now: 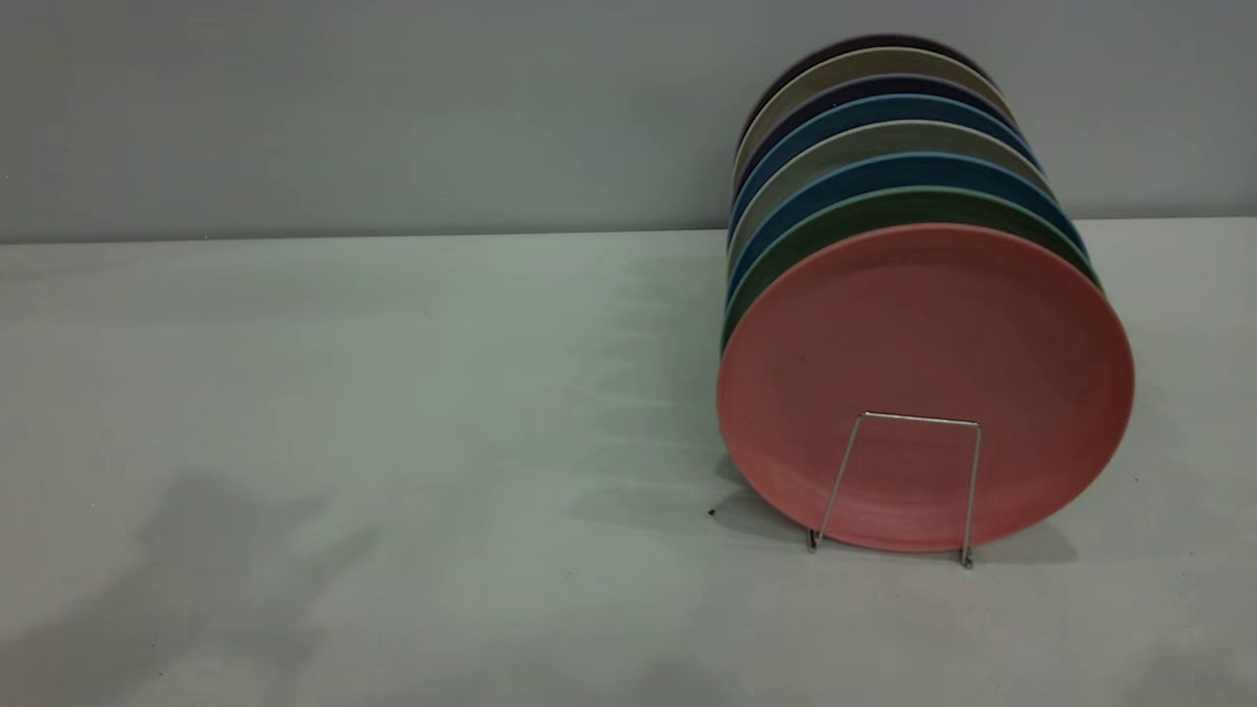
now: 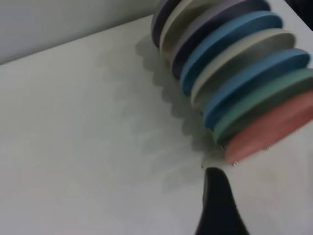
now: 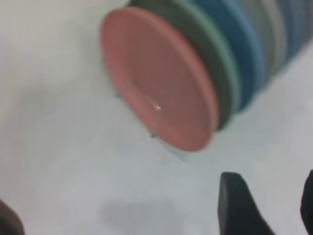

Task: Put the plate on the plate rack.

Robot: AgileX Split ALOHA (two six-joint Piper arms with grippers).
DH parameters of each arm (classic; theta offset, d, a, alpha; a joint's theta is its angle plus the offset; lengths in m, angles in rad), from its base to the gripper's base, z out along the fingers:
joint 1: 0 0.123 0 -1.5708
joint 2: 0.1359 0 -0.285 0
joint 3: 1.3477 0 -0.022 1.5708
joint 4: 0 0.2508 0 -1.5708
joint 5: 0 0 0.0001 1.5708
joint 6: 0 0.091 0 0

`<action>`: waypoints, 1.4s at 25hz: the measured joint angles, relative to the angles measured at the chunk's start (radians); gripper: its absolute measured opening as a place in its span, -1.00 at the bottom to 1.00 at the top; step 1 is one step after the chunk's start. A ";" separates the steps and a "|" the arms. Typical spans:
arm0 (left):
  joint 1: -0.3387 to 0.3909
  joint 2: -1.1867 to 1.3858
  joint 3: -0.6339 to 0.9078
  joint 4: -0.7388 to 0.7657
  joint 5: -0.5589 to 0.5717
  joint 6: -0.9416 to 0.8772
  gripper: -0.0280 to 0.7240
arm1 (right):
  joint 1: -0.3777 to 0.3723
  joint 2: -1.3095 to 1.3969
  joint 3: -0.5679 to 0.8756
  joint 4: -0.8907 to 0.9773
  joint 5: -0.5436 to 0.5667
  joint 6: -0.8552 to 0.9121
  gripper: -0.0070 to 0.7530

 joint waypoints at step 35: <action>-0.026 -1.265 0.510 0.699 0.401 -0.667 0.40 | 0.043 -0.832 0.324 -0.016 0.367 0.234 -0.12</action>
